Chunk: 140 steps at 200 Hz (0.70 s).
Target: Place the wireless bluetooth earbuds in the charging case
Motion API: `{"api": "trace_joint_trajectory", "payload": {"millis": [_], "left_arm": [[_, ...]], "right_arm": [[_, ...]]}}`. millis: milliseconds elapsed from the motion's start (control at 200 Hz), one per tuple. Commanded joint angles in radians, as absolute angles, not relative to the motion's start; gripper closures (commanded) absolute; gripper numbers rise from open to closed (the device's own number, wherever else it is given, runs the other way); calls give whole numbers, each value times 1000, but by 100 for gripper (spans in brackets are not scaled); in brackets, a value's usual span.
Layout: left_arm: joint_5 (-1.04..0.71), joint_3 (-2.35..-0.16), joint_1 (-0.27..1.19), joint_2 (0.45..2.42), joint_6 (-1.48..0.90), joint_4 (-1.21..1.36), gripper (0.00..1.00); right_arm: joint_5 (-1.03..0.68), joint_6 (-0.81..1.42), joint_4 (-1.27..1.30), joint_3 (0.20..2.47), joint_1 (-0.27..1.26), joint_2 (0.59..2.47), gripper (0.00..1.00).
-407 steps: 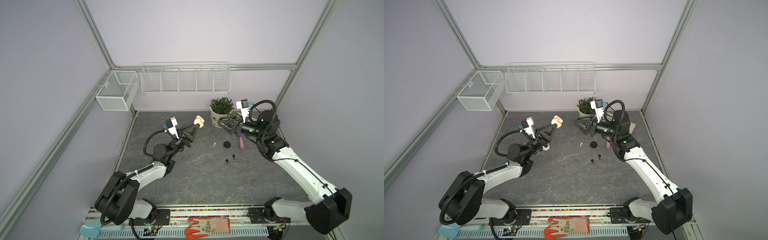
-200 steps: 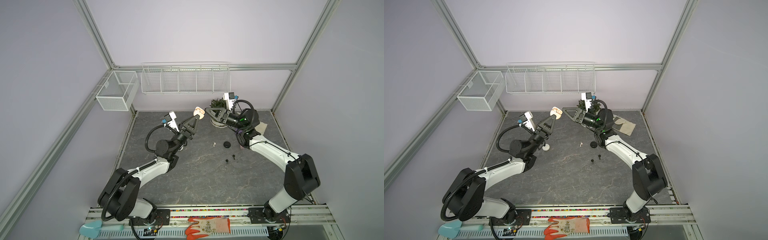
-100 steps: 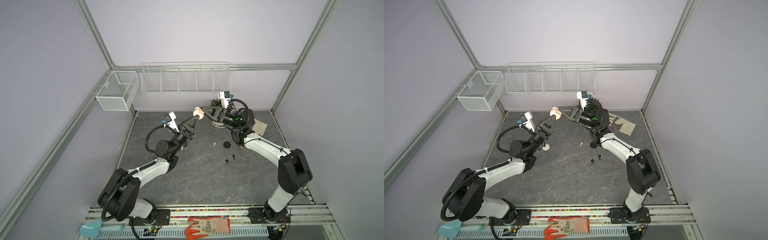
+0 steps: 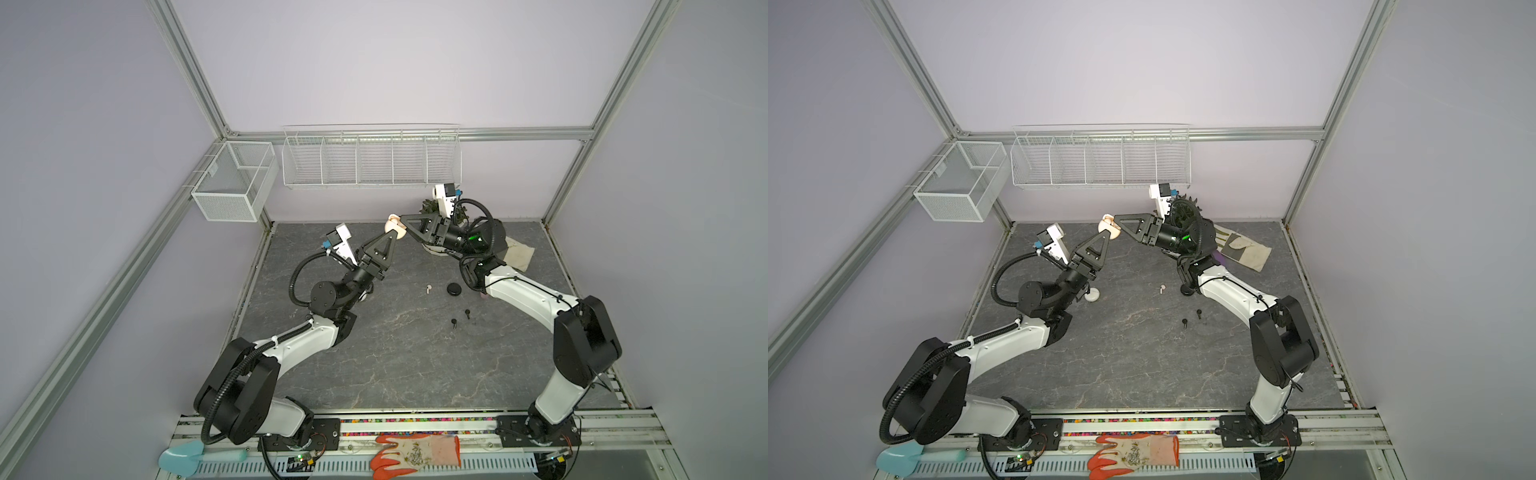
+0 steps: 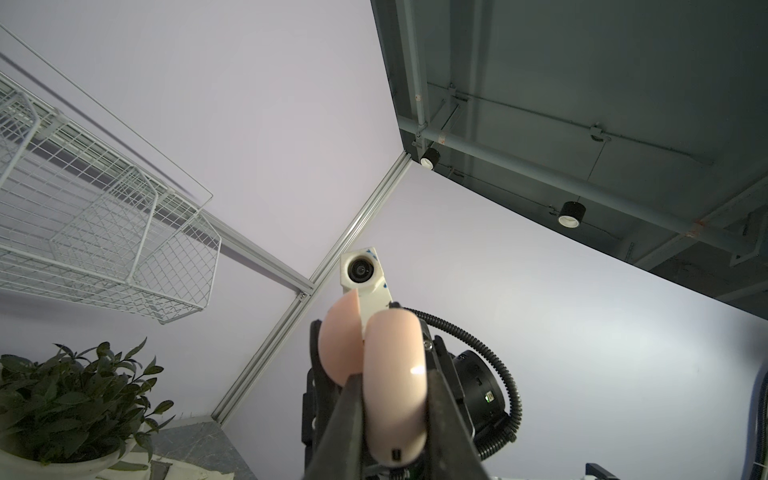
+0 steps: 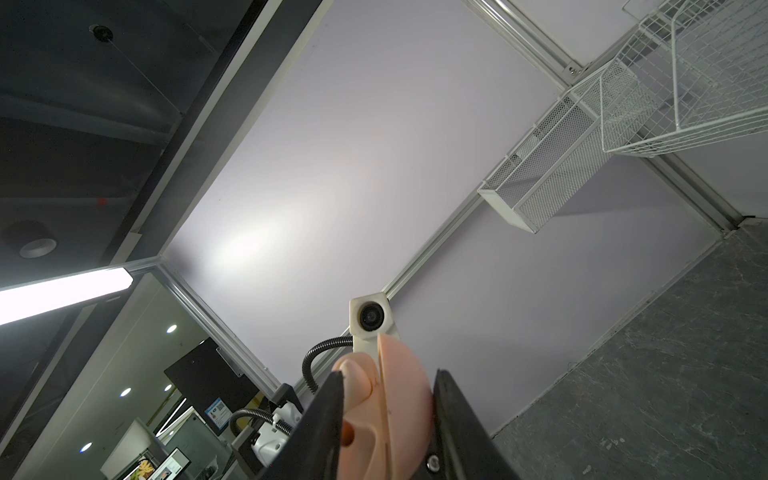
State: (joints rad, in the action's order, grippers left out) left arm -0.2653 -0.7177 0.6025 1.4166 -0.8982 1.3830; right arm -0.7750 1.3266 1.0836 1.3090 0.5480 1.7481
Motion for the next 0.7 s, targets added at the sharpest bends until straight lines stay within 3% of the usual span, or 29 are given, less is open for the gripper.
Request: {"api": "trace_joint_trajectory", "payload": {"millis": [0, 650, 695], "left_arm": [[-259, -709, 607, 1396, -887, 1418, 100], [-268, -693, 606, 1394, -883, 1417, 100], [-277, -693, 607, 1394, -883, 1417, 95]], "right_arm": [[-797, 1380, 1163, 1339, 563, 1764, 63], [-801, 1374, 1155, 1339, 567, 1732, 82], [-802, 1363, 1140, 1338, 566, 1724, 83]]}}
